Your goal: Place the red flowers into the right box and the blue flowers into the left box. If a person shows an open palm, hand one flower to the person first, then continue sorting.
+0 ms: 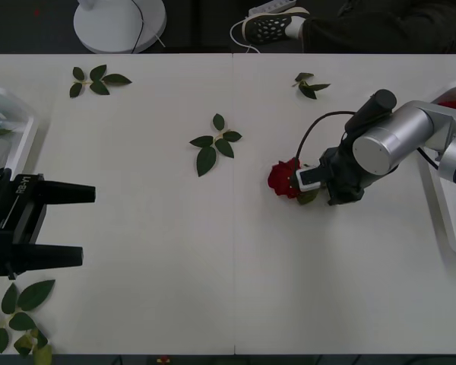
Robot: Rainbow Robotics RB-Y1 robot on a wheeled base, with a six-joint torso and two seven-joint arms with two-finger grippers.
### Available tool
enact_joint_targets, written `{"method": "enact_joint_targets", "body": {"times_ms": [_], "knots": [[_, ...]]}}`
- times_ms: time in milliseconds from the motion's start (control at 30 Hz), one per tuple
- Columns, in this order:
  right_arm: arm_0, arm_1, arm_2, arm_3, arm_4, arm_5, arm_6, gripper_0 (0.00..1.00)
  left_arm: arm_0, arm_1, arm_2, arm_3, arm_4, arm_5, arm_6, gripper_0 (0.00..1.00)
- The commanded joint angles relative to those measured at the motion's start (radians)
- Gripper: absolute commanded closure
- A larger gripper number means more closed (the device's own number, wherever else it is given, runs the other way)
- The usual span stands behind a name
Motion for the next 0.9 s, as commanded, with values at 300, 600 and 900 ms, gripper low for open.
{"method": "enact_joint_targets", "body": {"times_ms": [300,600,900], "knots": [[0.008,-0.153,-0.064,-0.175,-0.016,-0.016,0.003,0.00,-0.035,-0.012,0.004,0.014,0.030,-0.026,0.047,0.00],[0.010,-0.066,-0.063,-0.100,0.060,-0.016,0.003,0.00,-0.035,-0.012,0.004,0.014,0.030,-0.026,0.047,0.00],[0.011,0.013,-0.061,-0.015,0.088,-0.016,0.003,0.00,-0.035,-0.012,0.004,0.014,0.030,-0.026,0.047,0.00]]}}
